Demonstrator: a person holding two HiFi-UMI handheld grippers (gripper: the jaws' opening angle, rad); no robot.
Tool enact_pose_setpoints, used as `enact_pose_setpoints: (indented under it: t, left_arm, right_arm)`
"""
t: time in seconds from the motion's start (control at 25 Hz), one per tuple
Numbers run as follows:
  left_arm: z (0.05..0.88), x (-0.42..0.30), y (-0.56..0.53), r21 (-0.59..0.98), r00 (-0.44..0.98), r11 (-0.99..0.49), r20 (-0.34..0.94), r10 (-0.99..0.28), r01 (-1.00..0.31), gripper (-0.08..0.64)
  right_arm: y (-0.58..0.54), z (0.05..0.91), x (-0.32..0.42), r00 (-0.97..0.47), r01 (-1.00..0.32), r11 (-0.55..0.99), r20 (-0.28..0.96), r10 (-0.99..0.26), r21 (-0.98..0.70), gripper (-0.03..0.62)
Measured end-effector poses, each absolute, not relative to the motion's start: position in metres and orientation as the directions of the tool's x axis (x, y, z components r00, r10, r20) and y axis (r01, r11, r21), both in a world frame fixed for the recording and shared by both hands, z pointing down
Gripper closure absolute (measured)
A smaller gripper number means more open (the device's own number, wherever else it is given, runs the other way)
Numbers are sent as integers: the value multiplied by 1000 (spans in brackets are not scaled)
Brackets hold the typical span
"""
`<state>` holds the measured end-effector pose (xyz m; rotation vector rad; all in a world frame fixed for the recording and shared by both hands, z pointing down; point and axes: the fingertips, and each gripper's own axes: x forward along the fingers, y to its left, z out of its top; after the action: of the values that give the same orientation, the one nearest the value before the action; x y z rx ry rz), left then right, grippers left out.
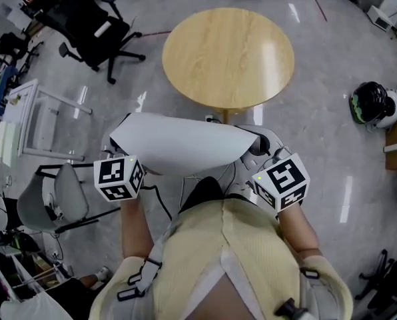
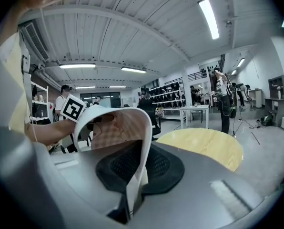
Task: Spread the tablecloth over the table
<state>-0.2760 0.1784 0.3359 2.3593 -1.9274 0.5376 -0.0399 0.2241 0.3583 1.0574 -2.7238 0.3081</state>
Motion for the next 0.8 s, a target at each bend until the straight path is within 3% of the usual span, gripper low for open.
enact_pose_setpoints:
  t: [0.8]
  left_arm:
    - [328, -254, 14, -179, 320, -371, 260, -911, -911, 552]
  right_arm:
    - [87, 353, -26, -580, -802, 595, 308, -755, -53, 583]
